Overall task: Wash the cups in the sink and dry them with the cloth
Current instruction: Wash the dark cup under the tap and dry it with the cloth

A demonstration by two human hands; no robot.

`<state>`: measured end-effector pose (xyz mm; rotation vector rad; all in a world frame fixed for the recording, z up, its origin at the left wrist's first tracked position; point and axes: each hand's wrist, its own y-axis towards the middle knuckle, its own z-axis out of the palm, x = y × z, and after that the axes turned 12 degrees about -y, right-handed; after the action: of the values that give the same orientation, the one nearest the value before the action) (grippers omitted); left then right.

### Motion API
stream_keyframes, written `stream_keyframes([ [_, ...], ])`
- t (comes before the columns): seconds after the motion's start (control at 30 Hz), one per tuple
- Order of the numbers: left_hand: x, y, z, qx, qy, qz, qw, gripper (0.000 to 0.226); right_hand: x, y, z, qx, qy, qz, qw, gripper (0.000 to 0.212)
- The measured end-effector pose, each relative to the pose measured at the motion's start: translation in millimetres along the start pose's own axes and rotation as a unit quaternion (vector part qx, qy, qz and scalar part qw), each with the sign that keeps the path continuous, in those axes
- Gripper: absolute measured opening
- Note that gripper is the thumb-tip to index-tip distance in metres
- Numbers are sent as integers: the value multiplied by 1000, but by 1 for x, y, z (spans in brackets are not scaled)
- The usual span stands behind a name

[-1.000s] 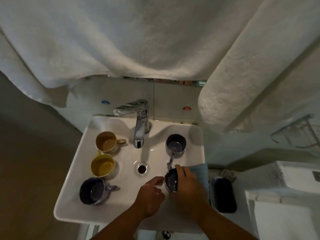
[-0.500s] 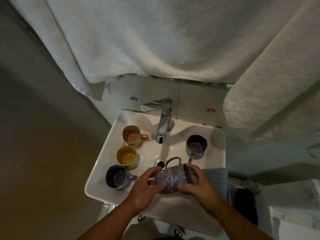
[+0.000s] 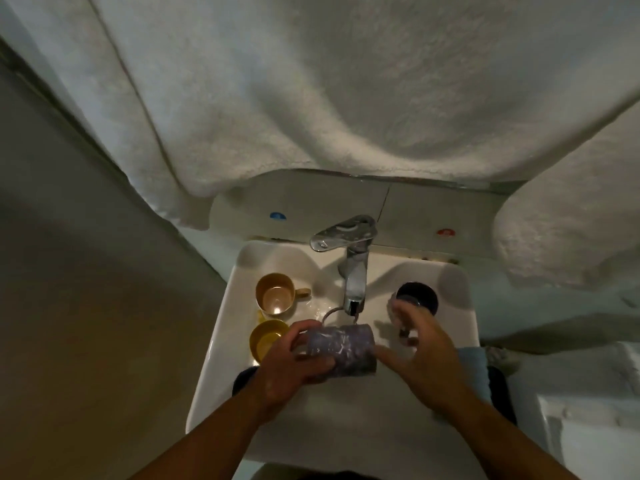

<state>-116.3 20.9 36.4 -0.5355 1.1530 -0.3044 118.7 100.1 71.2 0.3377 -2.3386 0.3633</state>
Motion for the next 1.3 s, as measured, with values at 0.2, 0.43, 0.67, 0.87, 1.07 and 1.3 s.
stream_keyframes([
  [0.2,-8,22,-14,27,26,-29,999,75,85,39,-10,-173,-96,-95,976,34],
  [0.43,-12,31,-7,51,-17,-25,998,65,116,75,0,-192,-184,-139,954,45],
  [0.67,-12,38,3,35,-29,-24,999,71,116,91,1,-198,-226,-150,942,37],
  [0.87,-10,38,9,16,-48,-19,999,75,114,96,-1,-200,-244,-159,936,36],
  [1.07,-6,37,10,3,-46,-23,999,75,116,94,-6,-212,-219,-159,939,34],
  [1.3,-5,35,10,-3,-45,-18,999,77,116,95,-10,-214,-206,-160,941,36],
])
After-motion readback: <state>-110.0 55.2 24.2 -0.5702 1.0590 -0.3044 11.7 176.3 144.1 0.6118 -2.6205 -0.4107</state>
